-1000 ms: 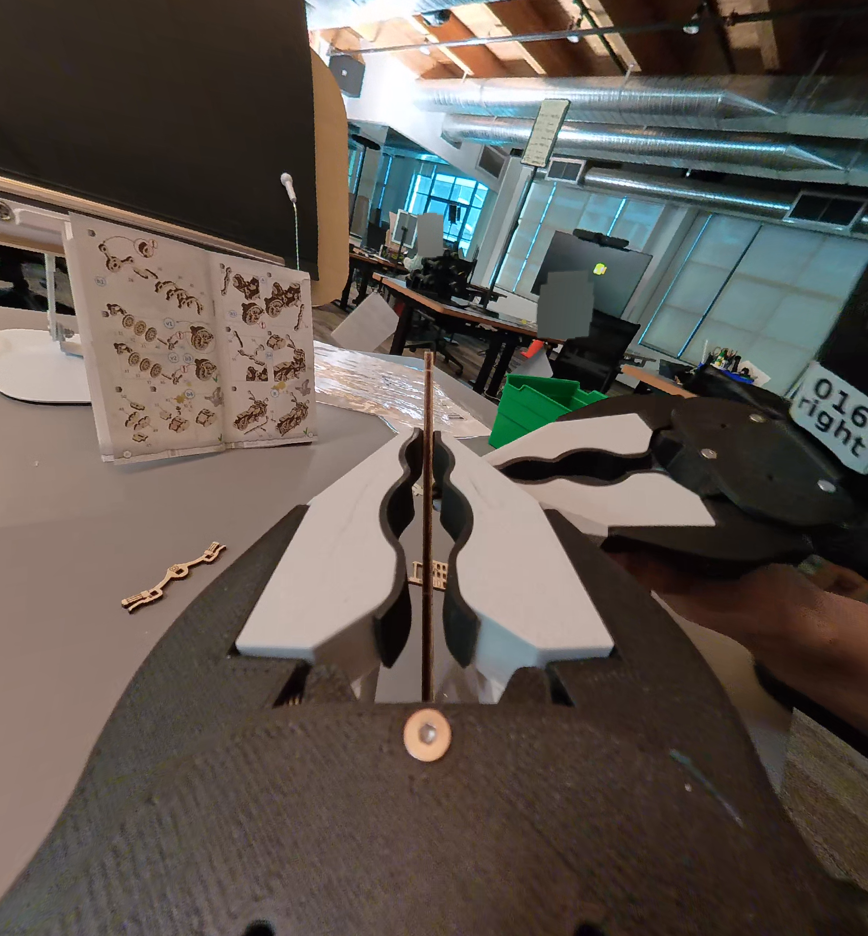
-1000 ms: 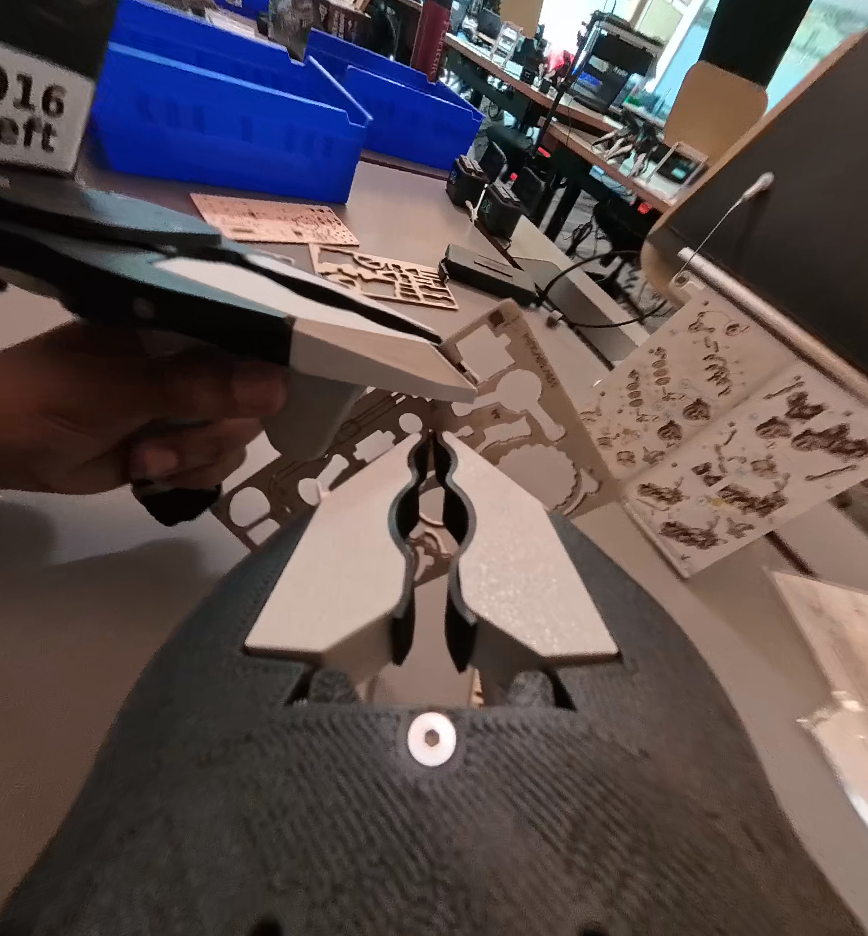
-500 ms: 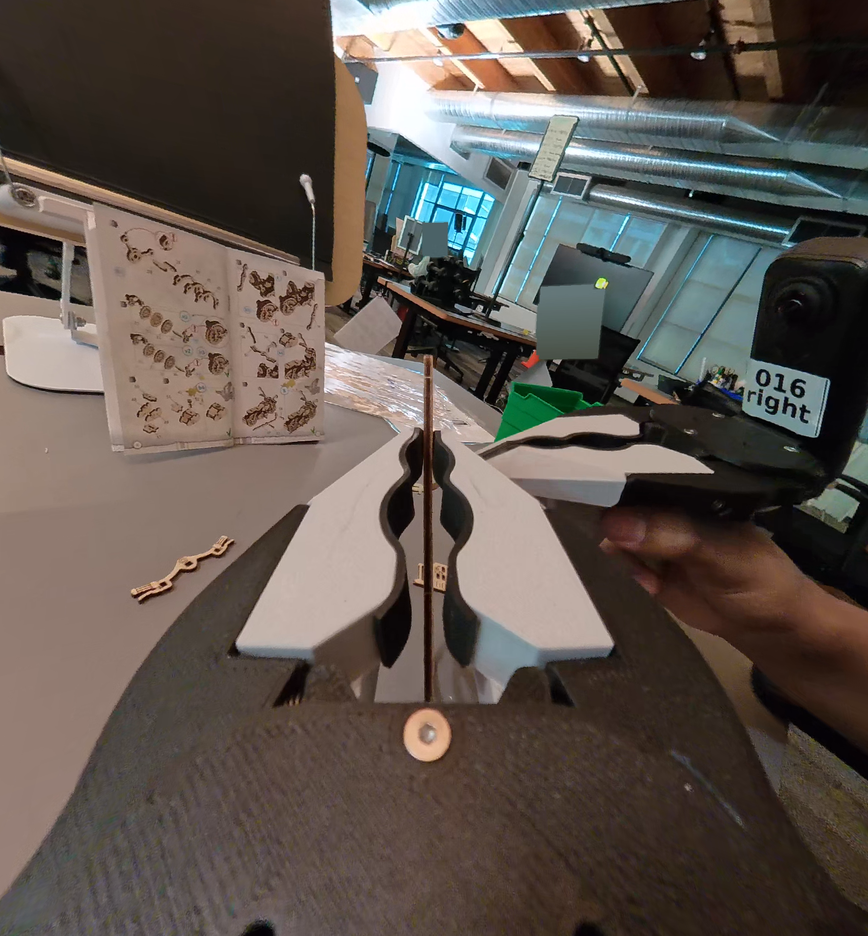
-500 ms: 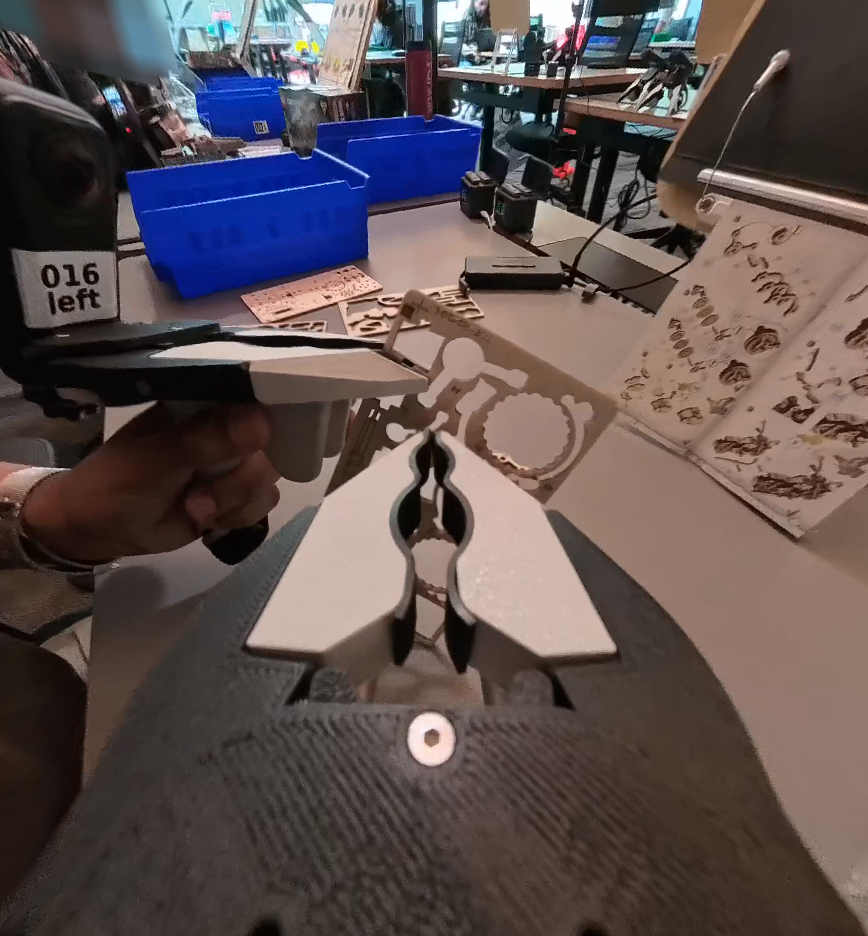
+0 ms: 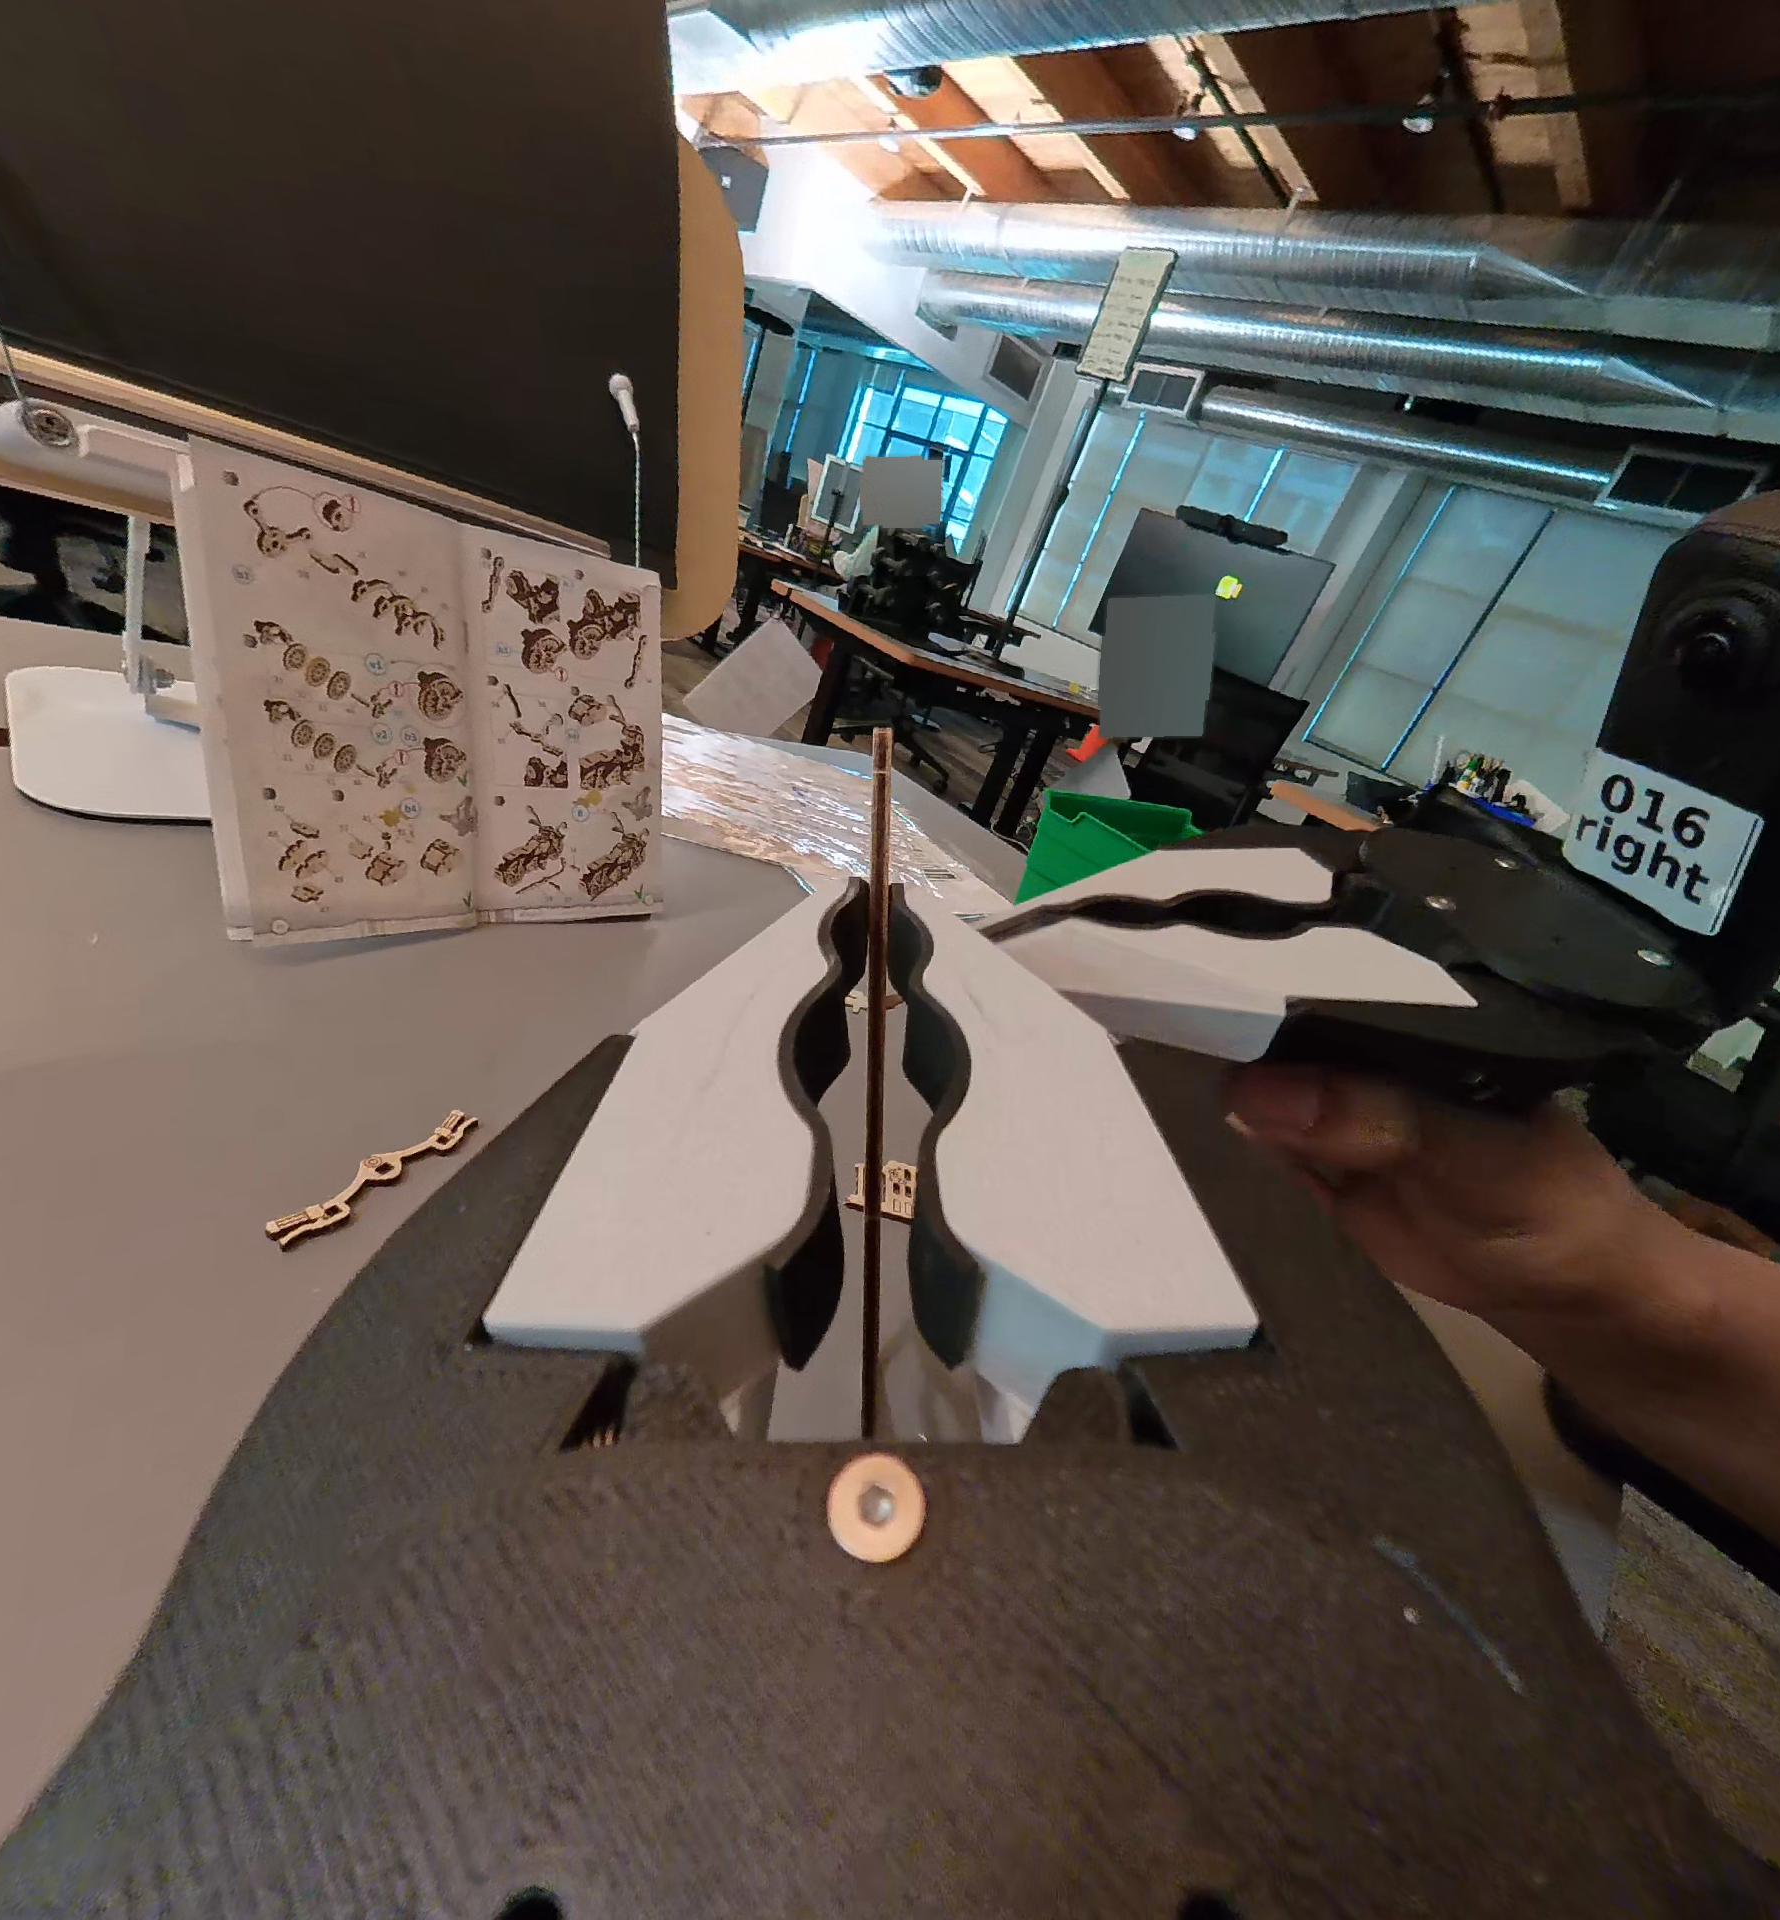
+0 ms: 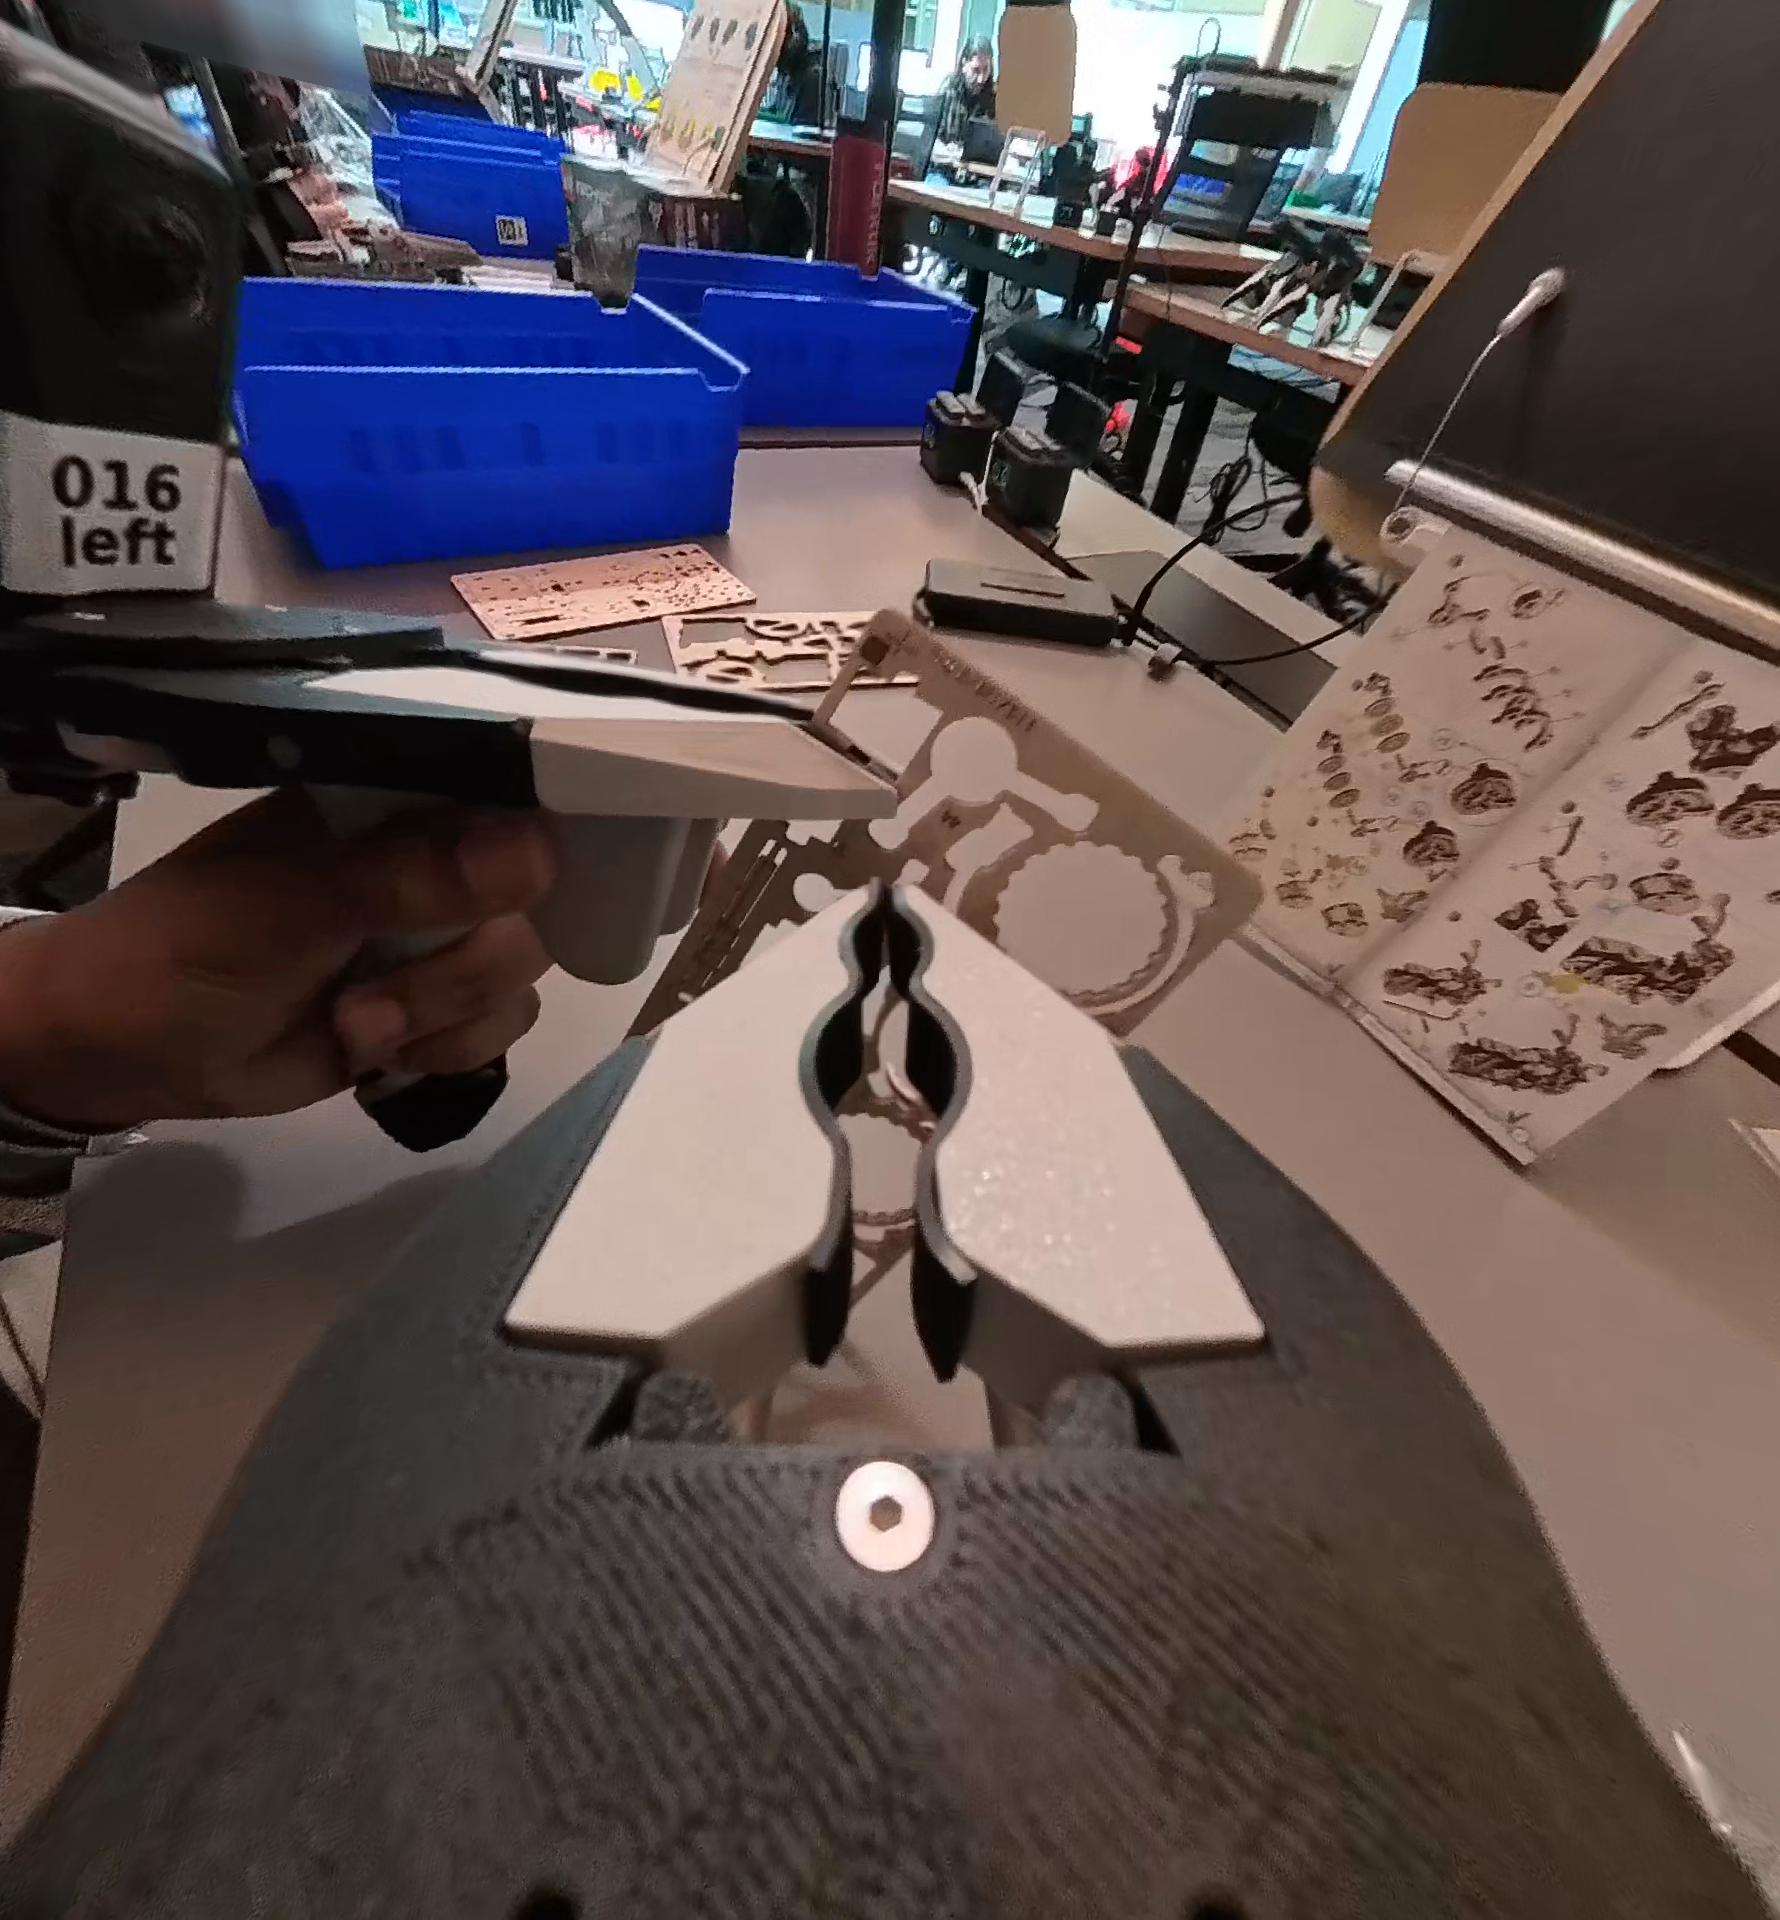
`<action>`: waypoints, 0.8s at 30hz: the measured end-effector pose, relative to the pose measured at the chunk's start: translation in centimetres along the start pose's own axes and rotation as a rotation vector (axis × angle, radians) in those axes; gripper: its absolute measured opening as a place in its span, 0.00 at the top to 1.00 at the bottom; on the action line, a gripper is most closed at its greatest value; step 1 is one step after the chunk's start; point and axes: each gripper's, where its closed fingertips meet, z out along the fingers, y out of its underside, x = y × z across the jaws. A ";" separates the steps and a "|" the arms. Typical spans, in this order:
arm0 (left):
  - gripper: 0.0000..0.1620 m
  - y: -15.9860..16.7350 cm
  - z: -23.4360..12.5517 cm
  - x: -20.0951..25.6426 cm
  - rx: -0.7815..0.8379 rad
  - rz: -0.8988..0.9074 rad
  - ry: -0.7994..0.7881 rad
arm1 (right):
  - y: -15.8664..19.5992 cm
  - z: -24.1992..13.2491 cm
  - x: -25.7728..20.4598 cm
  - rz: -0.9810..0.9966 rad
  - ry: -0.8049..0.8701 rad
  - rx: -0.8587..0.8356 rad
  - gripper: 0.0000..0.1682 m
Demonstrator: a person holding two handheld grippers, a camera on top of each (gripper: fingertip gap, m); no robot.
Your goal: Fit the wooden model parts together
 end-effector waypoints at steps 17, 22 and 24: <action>1.00 0.1 0.0 -0.2 0.001 0.016 -0.020 | 0.6 0.3 -0.4 0.011 -0.016 -0.027 1.00; 1.00 0.0 -0.1 -0.5 0.008 -0.018 -0.014 | 0.5 0.5 -0.6 0.023 -0.024 -0.026 1.00; 1.00 0.0 0.0 0.1 0.009 0.012 -0.015 | 1.4 1.0 -1.0 0.028 -0.033 -0.050 1.00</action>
